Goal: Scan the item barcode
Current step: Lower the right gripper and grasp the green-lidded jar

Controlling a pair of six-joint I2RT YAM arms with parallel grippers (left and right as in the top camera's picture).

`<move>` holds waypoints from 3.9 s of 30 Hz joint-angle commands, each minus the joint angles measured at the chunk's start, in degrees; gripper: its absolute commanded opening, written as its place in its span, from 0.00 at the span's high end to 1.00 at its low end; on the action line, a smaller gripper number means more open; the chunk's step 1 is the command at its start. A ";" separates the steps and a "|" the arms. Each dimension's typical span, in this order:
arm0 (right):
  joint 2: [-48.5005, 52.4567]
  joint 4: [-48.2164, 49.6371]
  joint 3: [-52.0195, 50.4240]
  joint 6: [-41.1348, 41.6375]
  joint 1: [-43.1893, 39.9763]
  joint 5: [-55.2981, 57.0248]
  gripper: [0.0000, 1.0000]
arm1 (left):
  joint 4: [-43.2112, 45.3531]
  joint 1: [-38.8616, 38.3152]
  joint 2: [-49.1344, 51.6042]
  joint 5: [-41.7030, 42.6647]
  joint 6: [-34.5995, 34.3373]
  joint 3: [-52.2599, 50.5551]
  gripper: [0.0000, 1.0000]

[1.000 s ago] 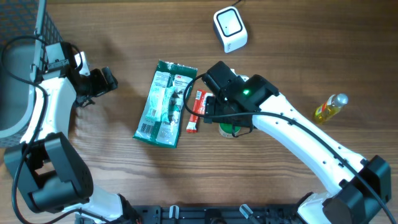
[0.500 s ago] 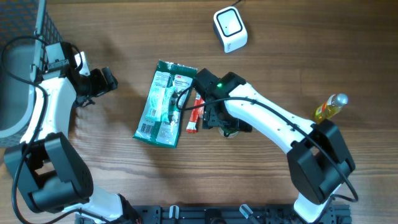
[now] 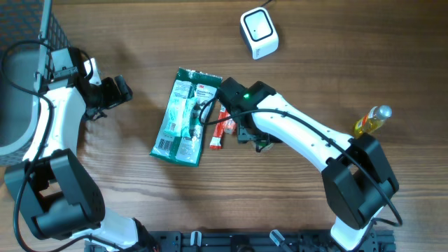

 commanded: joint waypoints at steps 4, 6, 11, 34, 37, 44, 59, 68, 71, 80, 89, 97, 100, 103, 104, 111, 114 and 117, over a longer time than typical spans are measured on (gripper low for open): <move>0.63 2.71 -0.52 -4.74 -0.15 5.53 0.28 | -0.02 0.55 0.48 0.48 0.48 -0.63 0.00; 0.63 3.32 -0.52 -4.59 -0.15 3.10 0.27 | -0.02 0.55 0.48 0.48 0.48 -0.63 0.00; 0.63 3.67 -0.52 -1.11 -1.88 -1.22 0.18 | -0.02 0.55 0.48 0.48 0.48 -0.63 0.00; 3.39 7.74 -0.52 -3.74 -6.08 -10.25 0.01 | -0.02 0.55 0.48 0.48 0.48 -0.63 0.00; 4.31 7.76 -0.52 -3.69 -6.27 -9.77 0.02 | -0.02 0.55 0.48 0.48 0.48 -0.63 0.00; 4.63 7.80 -0.52 -3.28 -6.54 -8.66 0.03 | -0.02 0.55 0.48 0.48 0.48 -0.63 0.00; 6.21 8.87 -0.52 -3.52 -6.54 -8.46 0.06 | -0.02 0.55 0.48 0.48 0.48 -0.63 0.00; 6.21 8.59 -0.52 -3.52 -6.54 -8.48 0.10 | -0.02 0.55 0.48 0.48 0.48 -0.63 0.00; 6.21 8.39 -0.52 -3.48 -6.54 -8.48 0.11 | -0.02 0.55 0.48 0.48 0.48 -0.63 0.00; 6.21 7.28 -0.52 -3.50 -6.54 -9.33 0.10 | -0.02 0.55 0.48 0.48 0.48 -0.63 0.00; 6.21 7.52 -0.52 -3.48 -6.54 -11.96 0.10 | -0.02 0.55 0.48 0.48 0.48 -0.63 0.00; 6.21 7.91 -0.52 -3.54 -6.54 -12.37 0.10 | -0.02 0.55 0.48 0.48 0.48 -0.63 0.00; 6.21 7.06 -0.59 -3.80 -6.54 -12.35 0.10 | -0.02 0.55 0.48 0.48 0.48 -0.63 0.00; 6.21 9.01 -2.47 -4.31 -6.54 -12.35 0.10 | -0.02 0.55 0.48 0.48 0.48 -0.63 0.00; 6.21 9.94 -3.17 -4.63 -6.54 -12.35 0.10 | -0.02 0.55 0.48 0.48 0.48 -0.63 0.00; 5.97 11.50 -3.72 -4.68 -6.54 -12.35 0.18 | -0.02 0.55 0.48 0.48 0.48 -0.63 0.00; 5.97 12.26 -3.72 -4.72 -6.56 -12.33 0.18 | -0.02 0.55 0.48 0.48 0.48 -0.63 0.00; 5.97 12.48 -3.52 -4.76 -6.56 -12.35 0.18 | -0.02 0.55 0.48 0.48 0.48 -0.63 0.00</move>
